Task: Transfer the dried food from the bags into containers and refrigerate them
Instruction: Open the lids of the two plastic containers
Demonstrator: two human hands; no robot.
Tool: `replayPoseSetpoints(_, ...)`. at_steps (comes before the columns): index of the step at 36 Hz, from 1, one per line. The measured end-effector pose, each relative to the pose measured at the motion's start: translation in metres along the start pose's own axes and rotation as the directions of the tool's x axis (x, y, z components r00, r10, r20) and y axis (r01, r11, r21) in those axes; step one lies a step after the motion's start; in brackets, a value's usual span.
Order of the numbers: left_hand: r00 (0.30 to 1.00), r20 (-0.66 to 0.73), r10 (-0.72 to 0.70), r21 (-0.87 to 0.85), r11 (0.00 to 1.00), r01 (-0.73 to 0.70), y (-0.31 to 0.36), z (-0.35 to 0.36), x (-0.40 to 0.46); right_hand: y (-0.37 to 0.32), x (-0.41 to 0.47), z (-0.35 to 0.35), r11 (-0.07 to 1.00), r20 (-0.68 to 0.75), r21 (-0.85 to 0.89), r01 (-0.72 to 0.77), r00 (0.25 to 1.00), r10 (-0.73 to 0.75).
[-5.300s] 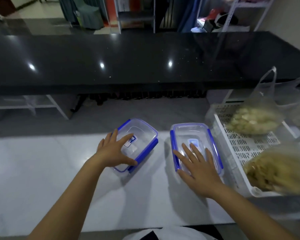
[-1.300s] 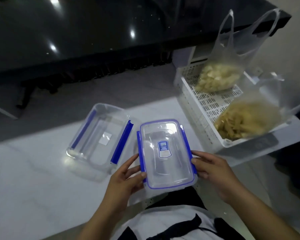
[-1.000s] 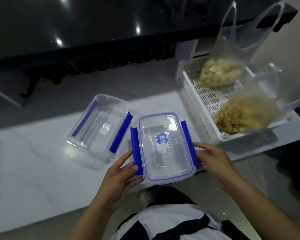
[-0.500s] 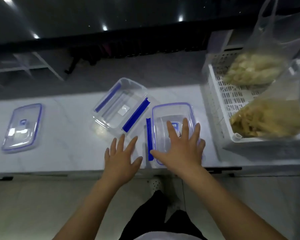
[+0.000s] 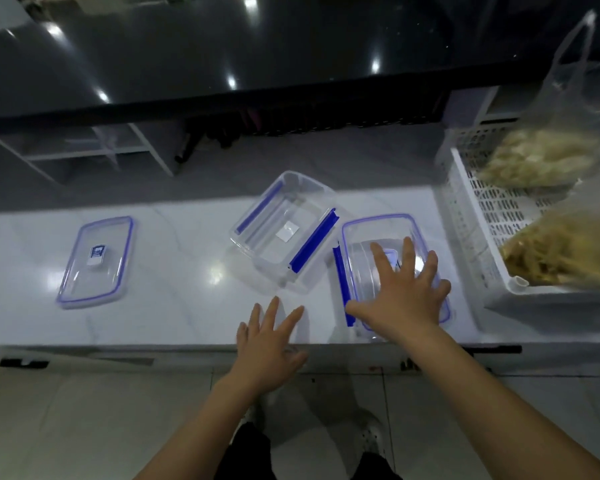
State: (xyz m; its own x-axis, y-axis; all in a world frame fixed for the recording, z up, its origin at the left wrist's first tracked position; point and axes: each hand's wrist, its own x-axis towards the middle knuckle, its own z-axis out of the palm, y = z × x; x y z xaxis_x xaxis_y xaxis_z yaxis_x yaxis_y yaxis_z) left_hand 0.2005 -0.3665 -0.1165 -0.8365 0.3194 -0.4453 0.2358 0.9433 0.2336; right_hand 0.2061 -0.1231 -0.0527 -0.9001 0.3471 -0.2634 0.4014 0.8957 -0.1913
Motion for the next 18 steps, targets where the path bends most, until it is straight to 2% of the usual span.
replayPoseSetpoints(2, 0.999, -0.036, 0.019, -0.081, 0.996, -0.022, -0.017, -0.01, -0.001, -0.004, -0.001, -0.004, 1.0, -0.06, -0.025, -0.018, 0.998, 0.016)
replayPoseSetpoints(5, 0.982, -0.187, 0.03, -0.163, 0.985, -0.062, -0.049, -0.031, -0.009, -0.021, 0.001, -0.016, 0.997, -0.134, -0.07, -0.041, 0.99, 0.031)
replayPoseSetpoints(10, 0.95, -0.312, 0.024, -0.377, 0.914, -0.148, -0.12, -0.081, -0.032, -0.115, -0.008, -0.035, 0.999, -0.295, -0.034, -0.001, 0.955, -0.01)
replayPoseSetpoints(14, 0.87, -0.469, -0.154, -0.542, 0.828, -0.146, -0.203, -0.119, -0.043, -0.233, -0.024, -0.025, 0.991, -0.329, 0.03, 0.128, 0.938, -0.112)
replayPoseSetpoints(18, 0.773, -0.54, -0.335, -0.64, 0.76, -0.118, -0.3, -0.143, -0.045, -0.352, -0.036, 0.015, 0.962, -0.198, 0.109, 0.249, 0.954, -0.225)
